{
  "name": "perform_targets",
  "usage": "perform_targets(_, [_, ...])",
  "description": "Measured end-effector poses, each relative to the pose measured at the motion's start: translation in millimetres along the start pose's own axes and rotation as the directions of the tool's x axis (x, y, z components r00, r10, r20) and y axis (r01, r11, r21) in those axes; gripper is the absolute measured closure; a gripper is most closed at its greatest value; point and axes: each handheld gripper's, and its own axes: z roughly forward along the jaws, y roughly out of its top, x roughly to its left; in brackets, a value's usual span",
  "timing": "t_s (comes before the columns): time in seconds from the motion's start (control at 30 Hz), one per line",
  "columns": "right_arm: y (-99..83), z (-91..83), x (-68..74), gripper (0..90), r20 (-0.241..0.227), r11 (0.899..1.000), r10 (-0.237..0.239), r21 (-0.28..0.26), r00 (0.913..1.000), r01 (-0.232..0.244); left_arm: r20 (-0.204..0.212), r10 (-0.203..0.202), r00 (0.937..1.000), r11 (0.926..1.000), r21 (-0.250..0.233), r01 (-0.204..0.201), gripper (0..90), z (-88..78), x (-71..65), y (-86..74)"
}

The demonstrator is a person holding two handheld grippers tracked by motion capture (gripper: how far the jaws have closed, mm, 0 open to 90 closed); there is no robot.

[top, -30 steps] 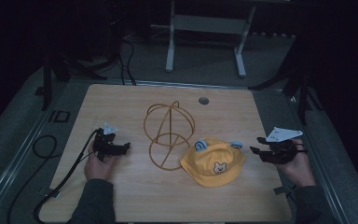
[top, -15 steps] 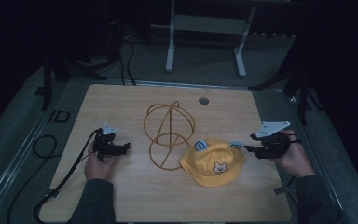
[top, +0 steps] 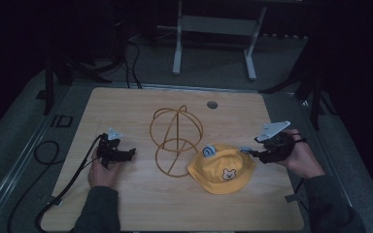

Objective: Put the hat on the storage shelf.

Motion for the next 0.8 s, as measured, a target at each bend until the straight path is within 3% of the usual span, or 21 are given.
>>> perform_targets(0.37, [22.2, 3.8, 6.2, 45.0, -0.034, 0.997, -0.059, 0.036, 0.9977, 0.061, 0.0, 0.0, 1.0, 1.0, 0.0, 0.0, 11.9, 0.0, 0.0, 0.0])
perform_targets(0.8, [43.9, 8.0, 14.0, 44.6, -0.076, 0.989, -0.128, 0.065, 0.9888, 0.133, 0.0, 0.0, 1.0, 1.0, 0.0, 0.0, 12.0, 0.0, 0.0, 0.0])
